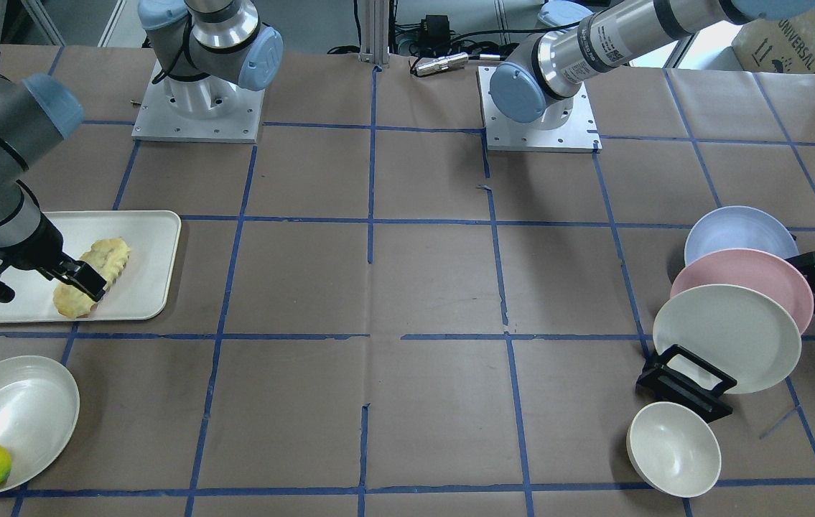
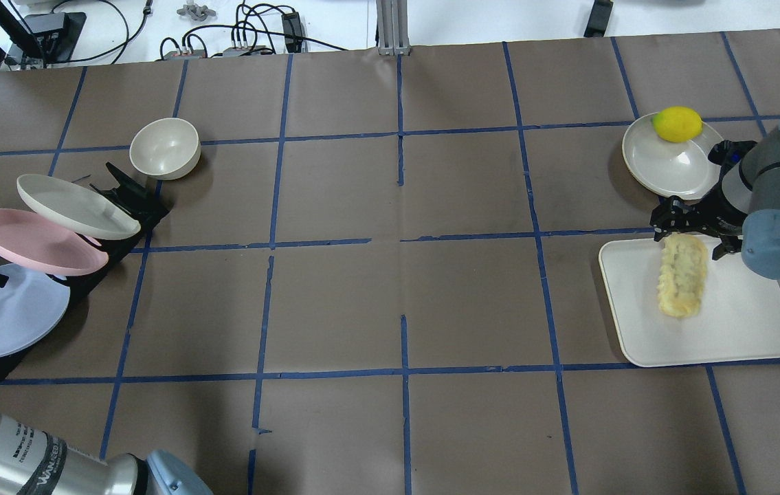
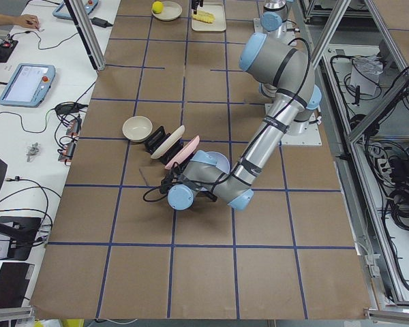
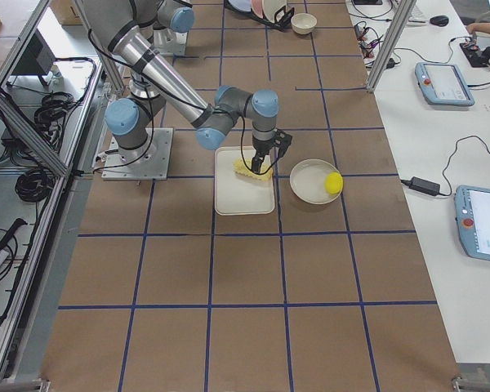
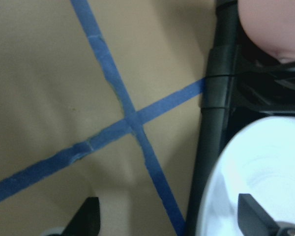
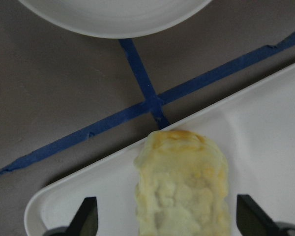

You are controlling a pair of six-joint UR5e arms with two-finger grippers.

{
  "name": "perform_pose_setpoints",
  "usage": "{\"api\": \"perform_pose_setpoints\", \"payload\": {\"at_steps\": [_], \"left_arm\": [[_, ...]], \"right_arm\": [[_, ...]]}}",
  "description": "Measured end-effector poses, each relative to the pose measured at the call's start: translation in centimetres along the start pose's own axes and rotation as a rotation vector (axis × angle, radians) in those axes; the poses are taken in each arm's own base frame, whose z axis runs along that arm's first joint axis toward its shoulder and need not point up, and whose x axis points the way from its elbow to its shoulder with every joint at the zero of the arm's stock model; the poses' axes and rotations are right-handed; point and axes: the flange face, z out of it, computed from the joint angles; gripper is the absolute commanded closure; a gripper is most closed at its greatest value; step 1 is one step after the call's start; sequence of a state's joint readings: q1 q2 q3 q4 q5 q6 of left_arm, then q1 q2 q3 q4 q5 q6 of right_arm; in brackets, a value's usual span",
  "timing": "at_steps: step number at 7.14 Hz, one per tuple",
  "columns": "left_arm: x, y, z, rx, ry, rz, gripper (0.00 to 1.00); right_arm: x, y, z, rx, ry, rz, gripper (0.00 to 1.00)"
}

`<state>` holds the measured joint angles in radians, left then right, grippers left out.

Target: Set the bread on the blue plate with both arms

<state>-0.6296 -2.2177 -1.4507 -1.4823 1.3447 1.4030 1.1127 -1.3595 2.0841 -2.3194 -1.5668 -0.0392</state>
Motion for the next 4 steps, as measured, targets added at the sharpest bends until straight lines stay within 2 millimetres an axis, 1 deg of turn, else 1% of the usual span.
{"api": "perform_pose_setpoints", "payload": {"at_steps": [1, 2, 3, 4], "left_arm": [[0.5, 0.0, -0.5, -0.001, 0.004, -0.002, 0.00], [0.7, 0.0, -0.6, -0.001, 0.013, -0.007, 0.06], [0.8, 0.1, -0.4, -0.001, 0.028, -0.016, 0.35], [0.8, 0.2, -0.2, -0.002, 0.038, -0.021, 0.97]], "right_arm": [[0.1, -0.1, 0.4, -0.007, -0.002, -0.002, 0.02], [0.1, 0.0, 0.6, -0.012, -0.005, -0.001, 0.02], [0.1, 0.1, 1.0, -0.021, -0.006, -0.001, 0.03], [0.1, 0.1, 1.7, -0.035, -0.004, -0.003, 0.03]]}}
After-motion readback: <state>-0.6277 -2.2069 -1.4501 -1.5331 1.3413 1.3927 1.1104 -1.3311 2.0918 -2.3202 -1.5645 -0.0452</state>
